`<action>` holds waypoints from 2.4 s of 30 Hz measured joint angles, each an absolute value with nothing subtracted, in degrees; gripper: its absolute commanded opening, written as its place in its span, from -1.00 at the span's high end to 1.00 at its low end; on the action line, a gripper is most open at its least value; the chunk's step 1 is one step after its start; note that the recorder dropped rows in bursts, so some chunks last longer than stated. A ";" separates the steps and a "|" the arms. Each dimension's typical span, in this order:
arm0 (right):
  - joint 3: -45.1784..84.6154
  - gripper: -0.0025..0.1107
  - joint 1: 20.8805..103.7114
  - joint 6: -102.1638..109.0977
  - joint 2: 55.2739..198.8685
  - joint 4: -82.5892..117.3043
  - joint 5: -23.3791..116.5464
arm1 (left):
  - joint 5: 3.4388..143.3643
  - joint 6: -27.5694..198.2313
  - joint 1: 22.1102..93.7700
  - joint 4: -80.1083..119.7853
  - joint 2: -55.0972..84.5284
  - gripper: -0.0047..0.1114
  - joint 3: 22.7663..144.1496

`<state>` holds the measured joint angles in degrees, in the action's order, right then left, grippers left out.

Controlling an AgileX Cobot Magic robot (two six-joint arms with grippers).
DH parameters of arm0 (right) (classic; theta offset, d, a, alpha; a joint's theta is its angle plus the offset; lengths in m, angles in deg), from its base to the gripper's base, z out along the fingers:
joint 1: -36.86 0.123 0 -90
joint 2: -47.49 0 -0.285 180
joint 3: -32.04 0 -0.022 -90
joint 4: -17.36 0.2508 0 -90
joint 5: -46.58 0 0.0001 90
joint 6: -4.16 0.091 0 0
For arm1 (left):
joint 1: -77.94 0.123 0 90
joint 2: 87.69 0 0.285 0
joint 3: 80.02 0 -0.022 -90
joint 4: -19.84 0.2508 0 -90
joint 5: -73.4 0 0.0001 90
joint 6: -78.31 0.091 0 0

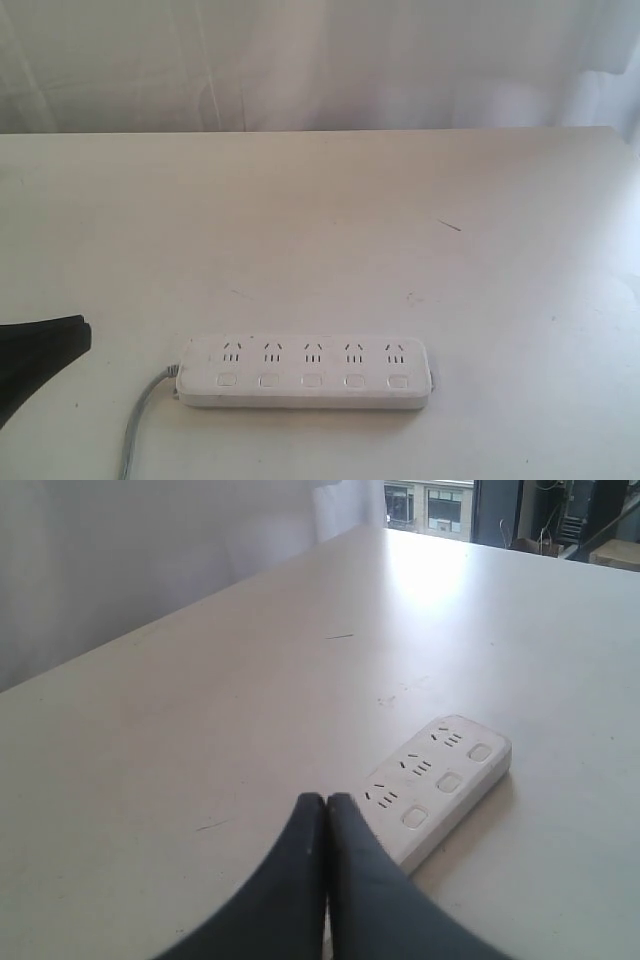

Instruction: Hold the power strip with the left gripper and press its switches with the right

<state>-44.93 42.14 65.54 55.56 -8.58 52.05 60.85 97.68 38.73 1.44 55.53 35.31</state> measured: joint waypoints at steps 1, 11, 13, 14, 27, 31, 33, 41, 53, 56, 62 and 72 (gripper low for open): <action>-44.93 0.96 42.14 64.04 55.56 -9.60 51.98 | 60.85 97.68 38.73 1.44 55.53 0.92 35.31; -44.93 0.96 42.14 54.48 55.56 -13.58 51.84 | 61.05 97.56 38.73 1.44 55.53 0.92 35.31; -44.93 0.96 42.14 54.48 55.56 -13.58 51.73 | 61.05 97.56 38.73 1.44 55.53 0.92 35.31; -44.93 0.96 42.14 54.36 55.56 -13.58 51.73 | 61.05 97.56 38.73 1.44 55.53 0.92 35.31; -44.93 0.96 42.14 54.14 55.56 -13.63 51.61 | 63.40 97.56 40.13 0.26 56.41 0.92 34.54; -44.93 0.96 42.14 54.14 55.56 -13.72 51.40 | 63.70 95.12 47.83 0.12 56.78 0.92 31.68; -44.93 0.96 42.14 54.14 55.56 -13.72 51.40 | 62.99 91.97 52.95 0.13 56.83 0.92 29.56; -44.93 0.96 42.14 54.14 55.56 -13.72 51.30 | 59.89 76.28 67.76 6.60 59.28 0.92 23.87; -44.93 0.96 42.14 54.14 55.56 -13.72 51.20 | 72.59 57.77 80.48 26.71 78.34 0.92 23.14; -44.93 0.96 42.14 54.14 55.56 -13.72 51.20 | 80.26 59.65 81.75 25.54 83.77 0.92 23.04; -44.93 0.96 42.14 54.14 55.56 -13.72 51.19 | 84.42 60.10 81.78 19.12 84.26 0.92 22.92; -44.93 0.96 42.14 54.14 55.56 -13.72 51.19 | 91.94 60.82 81.78 13.61 84.26 0.92 22.92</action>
